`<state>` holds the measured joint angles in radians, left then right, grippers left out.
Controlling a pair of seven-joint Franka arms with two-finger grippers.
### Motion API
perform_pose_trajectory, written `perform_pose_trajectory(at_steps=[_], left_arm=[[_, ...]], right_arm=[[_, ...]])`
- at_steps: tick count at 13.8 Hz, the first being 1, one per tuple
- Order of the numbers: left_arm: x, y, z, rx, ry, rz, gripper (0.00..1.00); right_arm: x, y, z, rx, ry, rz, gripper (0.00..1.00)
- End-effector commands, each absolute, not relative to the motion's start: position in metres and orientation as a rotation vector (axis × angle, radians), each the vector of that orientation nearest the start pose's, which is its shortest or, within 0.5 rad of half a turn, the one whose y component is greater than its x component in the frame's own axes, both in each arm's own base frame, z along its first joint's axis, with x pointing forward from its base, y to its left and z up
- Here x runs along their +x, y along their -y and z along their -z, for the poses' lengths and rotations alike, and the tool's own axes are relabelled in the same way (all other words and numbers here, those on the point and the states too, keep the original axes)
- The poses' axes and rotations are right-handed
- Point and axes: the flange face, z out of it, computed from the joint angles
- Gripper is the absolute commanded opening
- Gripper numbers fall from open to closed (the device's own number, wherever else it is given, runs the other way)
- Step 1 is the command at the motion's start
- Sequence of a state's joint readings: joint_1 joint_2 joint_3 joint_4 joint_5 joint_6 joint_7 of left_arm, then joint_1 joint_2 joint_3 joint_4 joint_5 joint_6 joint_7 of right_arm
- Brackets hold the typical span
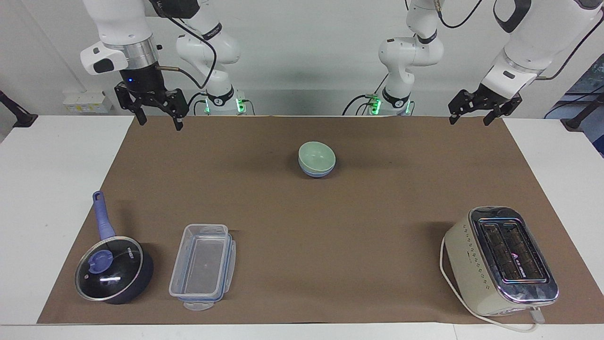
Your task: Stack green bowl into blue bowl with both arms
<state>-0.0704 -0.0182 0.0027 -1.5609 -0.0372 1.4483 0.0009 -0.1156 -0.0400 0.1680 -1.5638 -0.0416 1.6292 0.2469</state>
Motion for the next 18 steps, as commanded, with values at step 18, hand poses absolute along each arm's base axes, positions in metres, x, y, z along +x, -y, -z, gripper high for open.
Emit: perform_pose_trajectory(at_steps=[18], left_arm=[[0.521, 0.04, -0.623, -3.164, -0.092, -0.131, 1.0]], right_arm=[[0.552, -0.032, -0.652, -3.111, -0.206, 0.032, 1.0]])
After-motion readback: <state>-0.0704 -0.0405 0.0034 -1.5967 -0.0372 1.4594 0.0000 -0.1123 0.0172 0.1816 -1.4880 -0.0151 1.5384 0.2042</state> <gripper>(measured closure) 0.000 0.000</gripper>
